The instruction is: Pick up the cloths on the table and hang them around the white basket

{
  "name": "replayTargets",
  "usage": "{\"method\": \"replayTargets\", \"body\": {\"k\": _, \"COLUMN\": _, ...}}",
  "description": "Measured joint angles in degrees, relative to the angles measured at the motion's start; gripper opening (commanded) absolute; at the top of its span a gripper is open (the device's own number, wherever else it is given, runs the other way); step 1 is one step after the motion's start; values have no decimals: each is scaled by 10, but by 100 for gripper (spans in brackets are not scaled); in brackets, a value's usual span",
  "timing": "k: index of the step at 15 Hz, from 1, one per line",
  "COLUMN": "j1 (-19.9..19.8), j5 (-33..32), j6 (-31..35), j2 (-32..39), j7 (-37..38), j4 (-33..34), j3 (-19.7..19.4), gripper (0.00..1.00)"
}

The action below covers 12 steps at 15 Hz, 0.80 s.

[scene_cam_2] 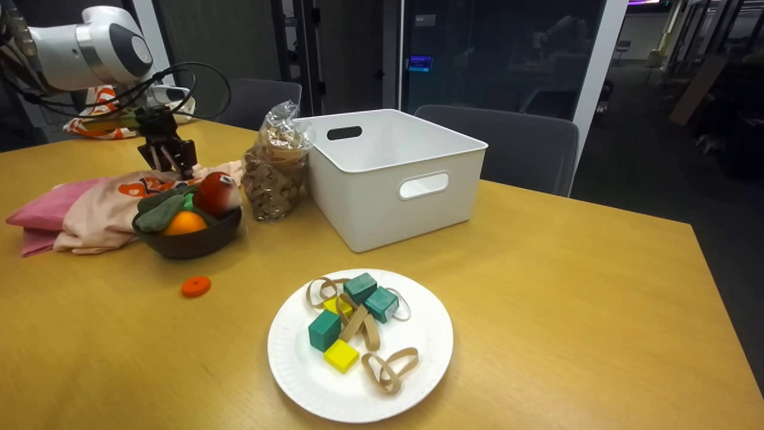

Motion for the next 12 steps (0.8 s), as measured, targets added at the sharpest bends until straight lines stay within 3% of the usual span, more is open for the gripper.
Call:
{"method": "replayTargets", "body": {"k": 4, "j1": -3, "j5": 16, "j6": -21, "j2": 9, "j7": -2, "j4": 19, "j3": 0, "gripper": 4}}
{"method": "replayTargets", "body": {"k": 12, "j1": -22, "j5": 81, "j6": -33, "j2": -1, "j7": -51, "j4": 49, "j3": 9, "gripper": 10}}
